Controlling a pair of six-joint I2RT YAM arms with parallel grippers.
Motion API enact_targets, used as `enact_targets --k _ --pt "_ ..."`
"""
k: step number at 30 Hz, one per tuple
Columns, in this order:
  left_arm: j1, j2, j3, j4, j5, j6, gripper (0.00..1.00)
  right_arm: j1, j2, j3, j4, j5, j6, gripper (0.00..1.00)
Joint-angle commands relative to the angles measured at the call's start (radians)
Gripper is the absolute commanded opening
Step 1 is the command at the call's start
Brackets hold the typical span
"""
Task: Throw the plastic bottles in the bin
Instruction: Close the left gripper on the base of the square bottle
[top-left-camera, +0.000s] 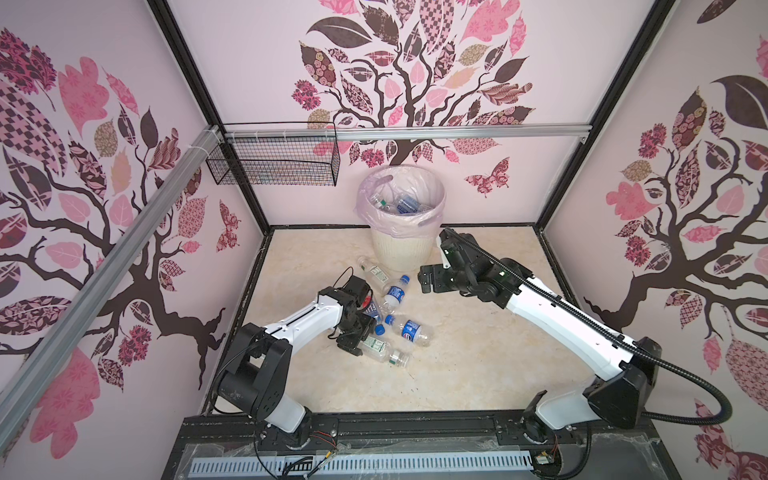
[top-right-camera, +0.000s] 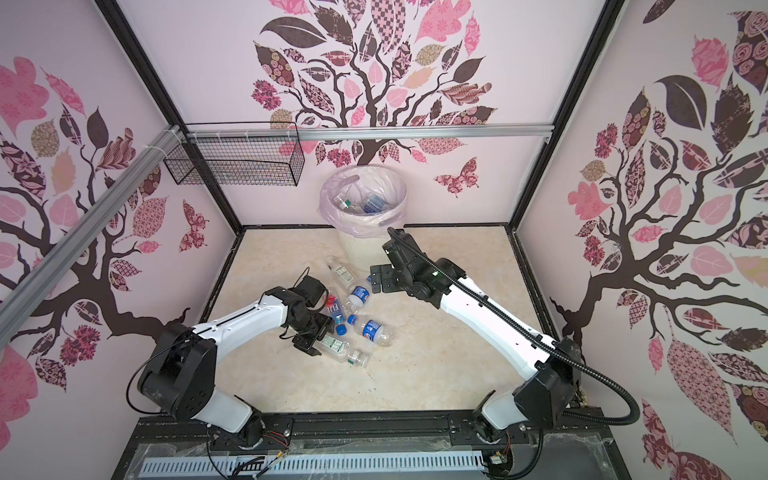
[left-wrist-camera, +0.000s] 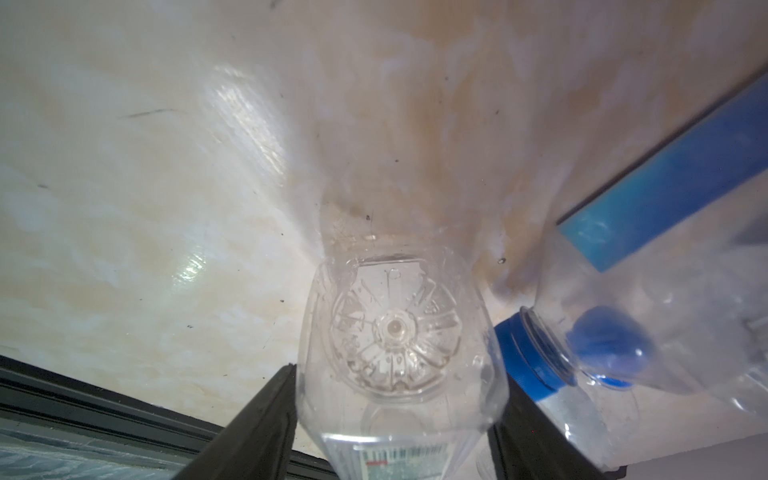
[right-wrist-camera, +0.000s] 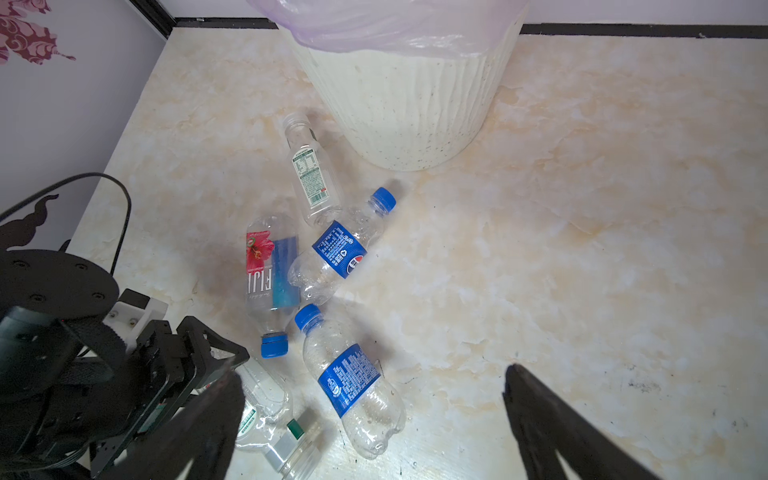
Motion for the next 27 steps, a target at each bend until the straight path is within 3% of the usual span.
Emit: enact_targets --k 1,9,21,27 --pt "-0.003 0.006 -0.003 -0.019 -0.028 0.023 0.69 0.005 -0.038 -0.003 0.001 0.015 0.006 1.00" --pt "-0.001 -0.023 -0.015 0.000 -0.058 0.067 0.67 0.005 -0.049 -0.019 0.010 0.013 0.011 1.00" --pt "-0.001 -0.037 -0.024 0.004 -0.086 0.091 0.50 0.006 -0.069 -0.040 0.011 0.018 0.019 1.00" --pt "0.019 -0.045 0.021 -0.031 -0.126 0.186 0.47 0.006 -0.075 -0.050 0.016 0.018 0.020 1.00"
